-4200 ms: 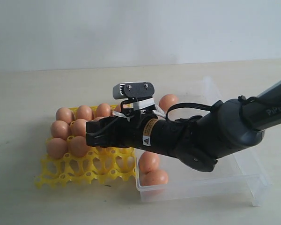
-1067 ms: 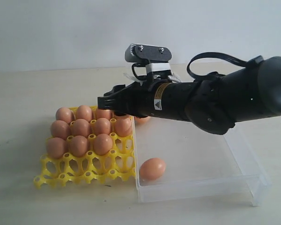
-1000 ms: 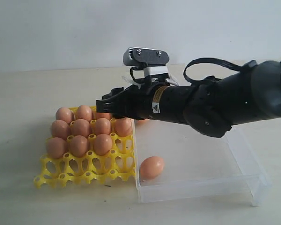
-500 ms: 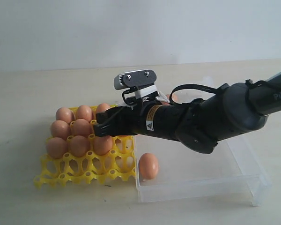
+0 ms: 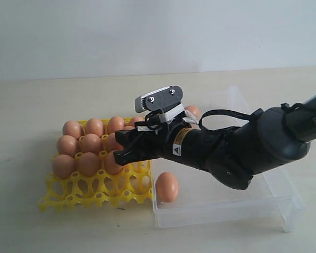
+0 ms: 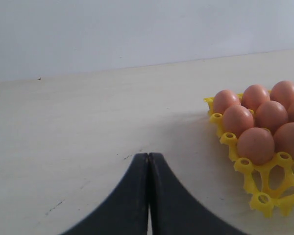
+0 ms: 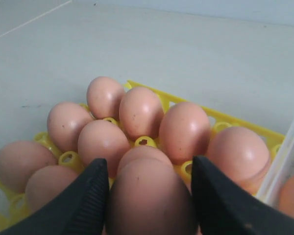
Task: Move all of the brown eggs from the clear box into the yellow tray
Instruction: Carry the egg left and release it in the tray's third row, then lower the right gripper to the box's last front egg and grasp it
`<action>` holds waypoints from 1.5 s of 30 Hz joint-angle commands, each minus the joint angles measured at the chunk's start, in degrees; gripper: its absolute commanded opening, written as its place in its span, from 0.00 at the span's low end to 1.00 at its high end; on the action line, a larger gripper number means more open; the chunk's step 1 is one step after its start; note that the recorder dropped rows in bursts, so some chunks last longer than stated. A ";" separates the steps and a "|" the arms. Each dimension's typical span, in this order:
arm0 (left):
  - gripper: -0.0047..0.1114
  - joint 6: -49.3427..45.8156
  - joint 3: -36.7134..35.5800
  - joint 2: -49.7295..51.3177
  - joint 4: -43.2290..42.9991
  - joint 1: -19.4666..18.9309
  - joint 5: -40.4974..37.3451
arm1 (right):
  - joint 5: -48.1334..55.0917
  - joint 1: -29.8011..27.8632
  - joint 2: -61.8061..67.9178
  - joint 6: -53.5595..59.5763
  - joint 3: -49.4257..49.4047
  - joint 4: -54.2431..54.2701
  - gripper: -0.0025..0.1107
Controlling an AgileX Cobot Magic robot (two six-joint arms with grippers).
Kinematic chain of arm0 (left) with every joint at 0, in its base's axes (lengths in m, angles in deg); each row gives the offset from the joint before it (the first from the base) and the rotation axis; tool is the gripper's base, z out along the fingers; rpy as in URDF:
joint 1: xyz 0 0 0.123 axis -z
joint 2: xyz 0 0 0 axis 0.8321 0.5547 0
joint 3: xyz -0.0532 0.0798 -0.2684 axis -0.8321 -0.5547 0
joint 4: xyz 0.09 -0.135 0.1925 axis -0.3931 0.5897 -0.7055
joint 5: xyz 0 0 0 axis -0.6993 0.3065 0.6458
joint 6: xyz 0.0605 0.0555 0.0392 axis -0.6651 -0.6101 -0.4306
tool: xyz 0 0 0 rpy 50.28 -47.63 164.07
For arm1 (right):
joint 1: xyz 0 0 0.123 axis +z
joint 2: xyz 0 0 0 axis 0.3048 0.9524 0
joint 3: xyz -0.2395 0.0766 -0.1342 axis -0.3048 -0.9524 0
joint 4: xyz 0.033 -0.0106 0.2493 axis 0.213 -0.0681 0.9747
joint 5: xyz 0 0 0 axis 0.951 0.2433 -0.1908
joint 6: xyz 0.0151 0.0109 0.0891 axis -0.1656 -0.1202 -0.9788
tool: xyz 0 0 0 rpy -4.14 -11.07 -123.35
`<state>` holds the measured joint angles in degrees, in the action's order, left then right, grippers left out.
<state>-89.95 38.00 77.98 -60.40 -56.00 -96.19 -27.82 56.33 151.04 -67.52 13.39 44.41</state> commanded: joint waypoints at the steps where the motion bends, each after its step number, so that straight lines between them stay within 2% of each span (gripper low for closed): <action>1: 0.04 0.24 0.26 0.16 0.28 0.34 0.20 | -2.74 0.06 0.95 0.86 -0.28 0.67 0.02; 14: 0.04 0.24 0.26 0.16 0.28 0.34 0.20 | -2.89 0.06 0.95 -4.60 -0.28 0.02 0.04; 17: 0.04 0.24 0.26 0.16 0.28 0.34 0.20 | -2.89 0.06 0.95 -5.15 -0.28 0.02 0.14; 23: 0.04 0.24 0.26 0.16 0.28 0.34 0.20 | -2.89 0.06 0.95 -5.19 -0.28 0.02 0.40; 26: 0.04 0.24 0.26 0.16 0.28 0.34 0.20 | -2.89 0.06 0.95 -5.19 -0.28 0.02 0.46; 34: 0.04 0.24 0.26 0.16 0.28 0.34 0.20 | -2.89 0.06 0.95 -5.19 -0.28 0.02 0.48; 40: 0.04 0.24 0.26 0.16 0.28 0.34 0.20 | -3.00 0.06 0.22 -5.19 -0.28 0.02 0.54; 43: 0.04 0.09 0.26 0.16 0.28 0.34 0.20 | -0.66 0.06 -4.05 -6.41 -0.28 -0.34 0.52; 45: 0.04 0.09 0.26 0.16 0.28 0.34 0.20 | 6.48 -0.07 -9.62 -6.42 -0.28 0.57 0.46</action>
<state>-89.95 38.00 77.98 -60.40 -56.00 -96.19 -27.03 56.33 148.36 -73.47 13.28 44.72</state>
